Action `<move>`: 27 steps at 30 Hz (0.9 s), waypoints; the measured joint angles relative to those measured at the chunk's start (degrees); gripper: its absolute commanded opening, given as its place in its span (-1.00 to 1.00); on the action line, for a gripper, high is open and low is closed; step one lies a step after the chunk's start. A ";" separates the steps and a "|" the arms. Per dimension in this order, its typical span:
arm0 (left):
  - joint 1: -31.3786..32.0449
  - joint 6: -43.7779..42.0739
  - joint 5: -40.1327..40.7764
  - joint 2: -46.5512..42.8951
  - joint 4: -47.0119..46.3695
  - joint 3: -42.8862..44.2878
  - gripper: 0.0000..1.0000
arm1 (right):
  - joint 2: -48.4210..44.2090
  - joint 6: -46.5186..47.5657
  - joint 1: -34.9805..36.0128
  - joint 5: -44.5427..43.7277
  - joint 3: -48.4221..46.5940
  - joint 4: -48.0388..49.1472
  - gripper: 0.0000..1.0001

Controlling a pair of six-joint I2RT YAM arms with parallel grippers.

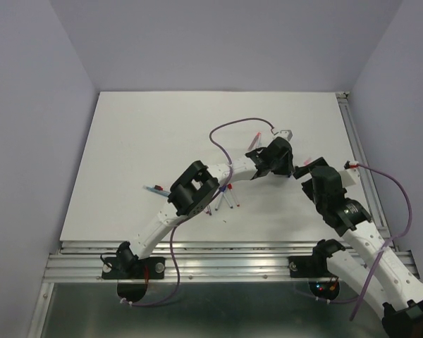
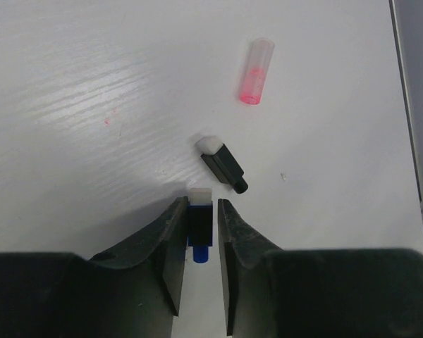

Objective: Open the pen caps

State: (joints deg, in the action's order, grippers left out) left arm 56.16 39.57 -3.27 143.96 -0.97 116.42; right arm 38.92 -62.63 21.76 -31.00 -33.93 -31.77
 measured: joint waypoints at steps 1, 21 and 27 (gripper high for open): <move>0.00 0.26 -0.33 0.00 0.24 0.00 -0.01 | -0.11 0.09 0.00 0.04 0.00 0.02 1.00; -0.33 -2.97 -1.46 -20.70 -3.50 -21.59 0.98 | -7.13 7.76 0.02 8.48 2.19 -0.76 1.00; -1.84 -3.58 1.99 -34.91 -5.42 -36.81 0.98 | -10.75 14.80 -0.04 18.71 4.79 2.84 1.00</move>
State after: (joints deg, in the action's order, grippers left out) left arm 54.33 35.99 -1.28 109.06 -6.39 79.61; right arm 28.16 -47.83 21.71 -12.29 -29.15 -28.93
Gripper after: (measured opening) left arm 0.986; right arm 0.999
